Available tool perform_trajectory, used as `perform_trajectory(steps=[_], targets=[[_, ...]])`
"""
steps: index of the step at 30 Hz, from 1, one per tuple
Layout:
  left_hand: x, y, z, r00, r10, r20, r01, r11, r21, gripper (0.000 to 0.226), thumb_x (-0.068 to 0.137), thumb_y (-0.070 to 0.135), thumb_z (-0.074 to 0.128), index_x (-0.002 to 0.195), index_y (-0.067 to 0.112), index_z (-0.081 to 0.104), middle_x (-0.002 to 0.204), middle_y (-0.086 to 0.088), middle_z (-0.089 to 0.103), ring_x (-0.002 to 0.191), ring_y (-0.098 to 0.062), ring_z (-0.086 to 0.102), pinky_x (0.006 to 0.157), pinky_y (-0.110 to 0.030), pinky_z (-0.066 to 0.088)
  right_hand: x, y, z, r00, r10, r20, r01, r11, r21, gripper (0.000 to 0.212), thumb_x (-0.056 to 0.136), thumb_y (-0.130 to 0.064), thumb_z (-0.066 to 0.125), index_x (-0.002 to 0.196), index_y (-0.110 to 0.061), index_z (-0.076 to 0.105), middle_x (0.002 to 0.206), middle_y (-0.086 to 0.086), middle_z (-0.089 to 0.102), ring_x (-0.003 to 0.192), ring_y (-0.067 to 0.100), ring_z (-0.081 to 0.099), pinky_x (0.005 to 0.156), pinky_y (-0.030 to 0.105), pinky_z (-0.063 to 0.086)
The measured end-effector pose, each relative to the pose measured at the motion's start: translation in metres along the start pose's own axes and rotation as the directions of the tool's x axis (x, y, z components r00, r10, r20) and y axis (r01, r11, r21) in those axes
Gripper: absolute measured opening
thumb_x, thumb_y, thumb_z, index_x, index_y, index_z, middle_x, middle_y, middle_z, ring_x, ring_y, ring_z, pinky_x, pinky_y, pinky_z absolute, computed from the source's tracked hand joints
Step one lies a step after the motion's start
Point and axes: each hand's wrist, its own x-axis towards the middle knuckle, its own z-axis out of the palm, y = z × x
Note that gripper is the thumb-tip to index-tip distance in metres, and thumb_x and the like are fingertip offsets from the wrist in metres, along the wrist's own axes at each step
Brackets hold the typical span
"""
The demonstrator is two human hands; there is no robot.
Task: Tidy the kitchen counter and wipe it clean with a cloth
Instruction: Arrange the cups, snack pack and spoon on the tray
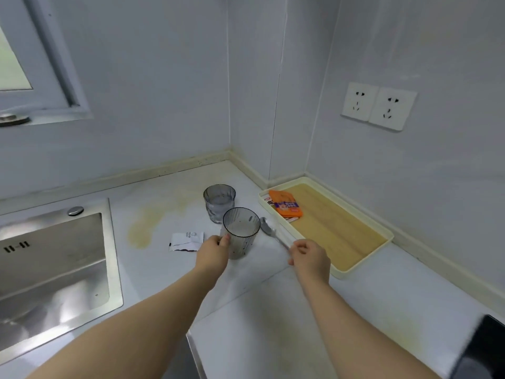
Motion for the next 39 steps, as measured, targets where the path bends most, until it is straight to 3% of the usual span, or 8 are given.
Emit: perform_trajectory(steps=[7, 11, 15, 22, 27, 30, 33, 39], targets=[[0.036, -0.004, 0.009, 0.998, -0.061, 0.024, 0.064, 0.993, -0.097, 0.033, 0.099, 0.037, 0.035, 0.105, 0.009, 0.052, 0.102, -0.01, 0.055, 0.09, -0.029, 0.052, 0.076, -0.033, 0.041, 0.028, 0.01, 0.015, 0.993, 0.119, -0.001, -0.119, 0.992, -0.047, 0.01, 0.091, -0.009, 0.051, 0.088, -0.011, 0.061, 0.084, 0.003, 0.064, 0.07, 0.021, 0.067, 0.053, 0.024, 0.042], [0.045, -0.004, 0.01, 0.999, -0.049, 0.013, 0.05, 0.991, -0.125, 0.03, 0.099, 0.035, 0.036, 0.1, 0.009, 0.051, 0.098, -0.009, 0.053, 0.093, -0.028, 0.051, 0.094, -0.045, 0.048, 0.036, 0.02, 0.029, 0.976, 0.212, 0.049, -0.21, 0.977, -0.045, 0.012, 0.092, -0.009, 0.048, 0.087, -0.013, 0.059, 0.079, 0.005, 0.065, 0.052, 0.016, 0.061, 0.063, 0.031, 0.05], [0.049, -0.006, 0.007, 1.0, -0.011, 0.016, 0.012, 0.997, -0.076, 0.03, 0.1, 0.036, 0.036, 0.097, 0.01, 0.051, 0.092, -0.008, 0.052, 0.088, -0.026, 0.049, 0.089, -0.04, 0.047, 0.045, 0.028, 0.038, 0.948, 0.311, 0.066, -0.312, 0.95, -0.004, 0.015, 0.092, -0.004, 0.046, 0.103, -0.008, 0.056, 0.076, 0.008, 0.063, 0.052, 0.018, 0.059, 0.07, 0.035, 0.055], [0.05, 0.001, 0.005, 0.997, -0.053, 0.06, 0.054, 0.998, -0.01, 0.037, 0.1, 0.038, 0.034, 0.106, 0.006, 0.053, 0.107, -0.015, 0.058, 0.092, -0.027, 0.05, 0.08, -0.033, 0.039, 0.046, 0.02, 0.043, 0.938, 0.34, 0.061, -0.34, 0.94, -0.012, 0.034, 0.094, -0.006, 0.043, 0.128, -0.008, 0.046, 0.11, 0.019, 0.063, 0.054, 0.019, 0.061, 0.05, 0.026, 0.045], [0.048, 0.01, -0.004, 0.988, -0.1, 0.118, 0.095, 0.994, 0.045, 0.045, 0.099, 0.043, 0.035, 0.12, 0.006, 0.049, 0.114, -0.017, 0.058, 0.101, -0.032, 0.055, 0.077, -0.032, 0.039, 0.039, 0.008, 0.042, 0.945, 0.316, 0.079, -0.313, 0.949, -0.05, 0.046, 0.093, -0.01, 0.039, 0.138, -0.007, 0.034, 0.122, 0.018, 0.056, 0.065, 0.025, 0.066, 0.062, 0.032, 0.052], [0.041, 0.012, -0.013, 0.989, -0.102, 0.11, 0.099, 0.995, 0.028, 0.048, 0.096, 0.044, 0.043, 0.129, 0.009, 0.041, 0.104, -0.014, 0.057, 0.077, -0.022, 0.049, 0.064, -0.027, 0.036, 0.032, 0.001, 0.04, 0.955, 0.286, 0.08, -0.277, 0.955, -0.107, 0.042, 0.092, -0.012, 0.039, 0.133, -0.005, 0.038, 0.102, 0.013, 0.059, 0.075, 0.029, 0.068, 0.074, 0.038, 0.054], [0.03, 0.011, -0.024, 0.994, -0.083, 0.073, 0.081, 0.996, 0.021, 0.053, 0.094, 0.039, 0.049, 0.137, 0.013, 0.031, 0.124, -0.018, 0.052, 0.09, -0.027, 0.05, 0.071, -0.029, 0.038, 0.025, -0.008, 0.042, 0.963, 0.256, 0.083, -0.242, 0.958, -0.155, 0.032, 0.091, -0.013, 0.039, 0.12, -0.004, 0.05, 0.073, 0.006, 0.057, 0.076, 0.028, 0.069, 0.084, 0.042, 0.054], [0.006, 0.003, -0.058, 0.999, -0.029, -0.02, 0.029, 0.999, 0.034, 0.04, 0.095, 0.025, 0.047, 0.133, 0.013, 0.04, 0.121, -0.011, 0.049, 0.092, -0.023, 0.046, 0.077, -0.027, 0.037, -0.011, -0.039, 0.062, 0.959, 0.152, 0.238, -0.129, 0.985, -0.11, 0.029, 0.096, -0.013, 0.033, 0.117, -0.008, 0.053, 0.1, 0.013, 0.063, 0.053, 0.017, 0.06, 0.054, 0.027, 0.044]])
